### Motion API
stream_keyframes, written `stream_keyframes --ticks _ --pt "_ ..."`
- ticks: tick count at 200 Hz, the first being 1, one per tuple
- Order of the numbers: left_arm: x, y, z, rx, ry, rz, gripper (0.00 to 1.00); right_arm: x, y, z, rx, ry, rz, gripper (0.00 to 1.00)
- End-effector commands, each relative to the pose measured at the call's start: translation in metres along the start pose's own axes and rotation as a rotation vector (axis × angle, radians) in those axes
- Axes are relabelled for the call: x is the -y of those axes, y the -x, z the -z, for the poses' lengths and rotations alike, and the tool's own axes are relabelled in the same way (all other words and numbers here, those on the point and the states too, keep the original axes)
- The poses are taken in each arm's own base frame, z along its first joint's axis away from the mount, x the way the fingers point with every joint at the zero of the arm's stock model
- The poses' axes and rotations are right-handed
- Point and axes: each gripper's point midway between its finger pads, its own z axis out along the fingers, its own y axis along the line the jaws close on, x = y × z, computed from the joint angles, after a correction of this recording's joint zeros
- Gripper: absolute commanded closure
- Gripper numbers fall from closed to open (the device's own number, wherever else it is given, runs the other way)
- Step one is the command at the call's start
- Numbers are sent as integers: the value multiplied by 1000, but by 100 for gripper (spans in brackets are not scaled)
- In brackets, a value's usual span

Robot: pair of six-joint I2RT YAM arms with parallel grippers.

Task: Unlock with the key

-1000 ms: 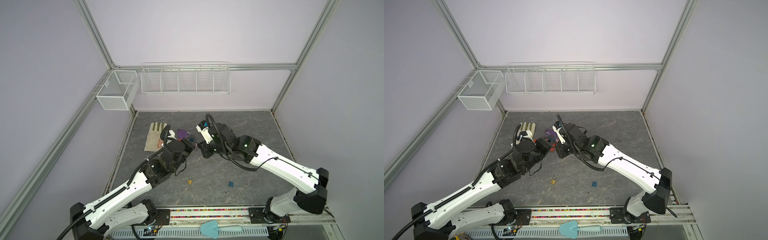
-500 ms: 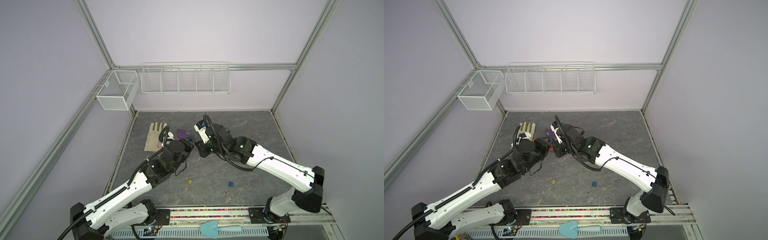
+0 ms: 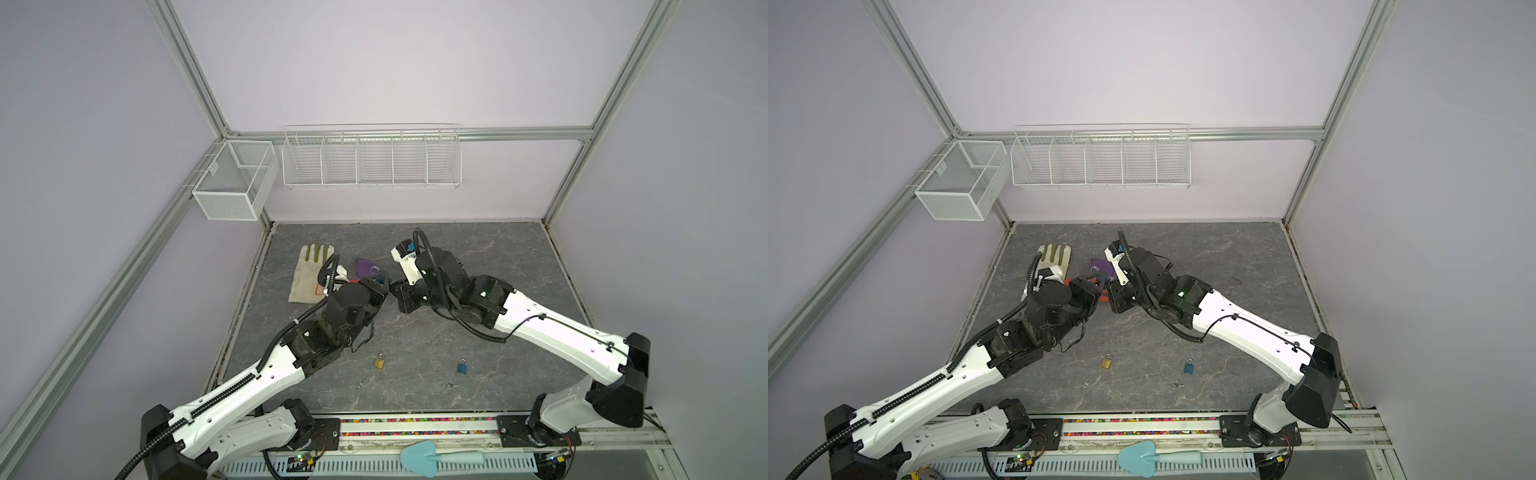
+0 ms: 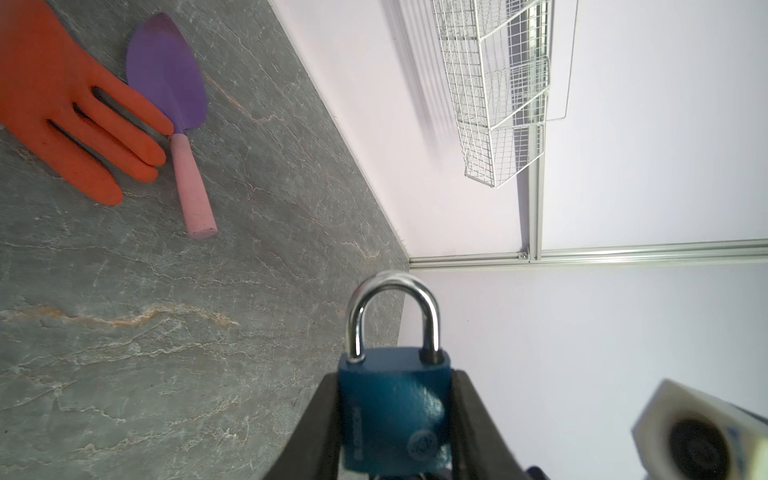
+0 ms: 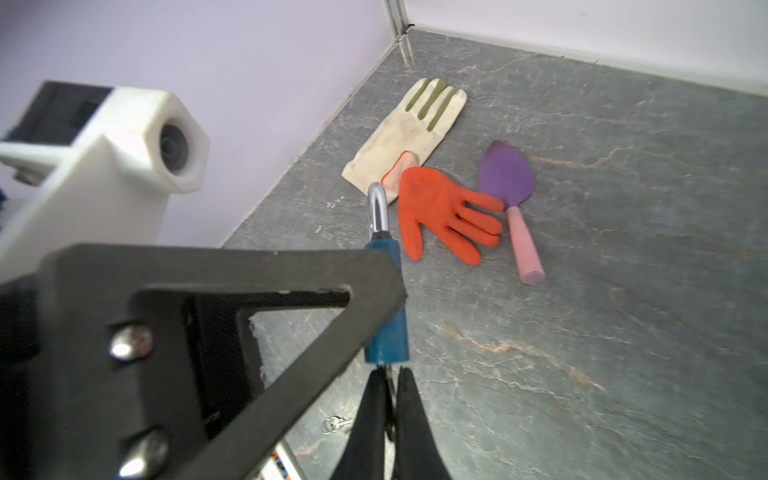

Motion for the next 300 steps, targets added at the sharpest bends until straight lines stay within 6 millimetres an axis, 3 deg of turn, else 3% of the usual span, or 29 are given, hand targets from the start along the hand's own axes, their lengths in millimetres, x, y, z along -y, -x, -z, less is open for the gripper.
stream_keyframes --ticks 1,34,60,131,196,223,242,262,300 --pt "20 -32 9 -168 -128 -51 100 -52 64 36 226 339 -91 93" --pt "38 -37 16 -219 -232 -116 100 -51 73 53 263 402 -170 93" --pt "48 -41 17 -264 -308 -123 100 -43 80 54 298 457 -260 93" --pt "50 -35 18 -266 -330 -194 100 -42 99 79 396 499 -307 93" --pt "63 -15 23 -177 -316 -307 100 -16 79 61 363 308 -227 93" --pt "71 -2 27 -115 -299 -364 100 -3 73 59 351 223 -187 78" --pt "74 7 29 -70 -276 -411 100 5 68 59 330 162 -158 63" --pt "76 16 30 -22 -252 -483 100 16 59 61 296 90 -130 58" --pt "56 28 28 36 -137 -651 100 39 36 68 235 -36 -83 45"
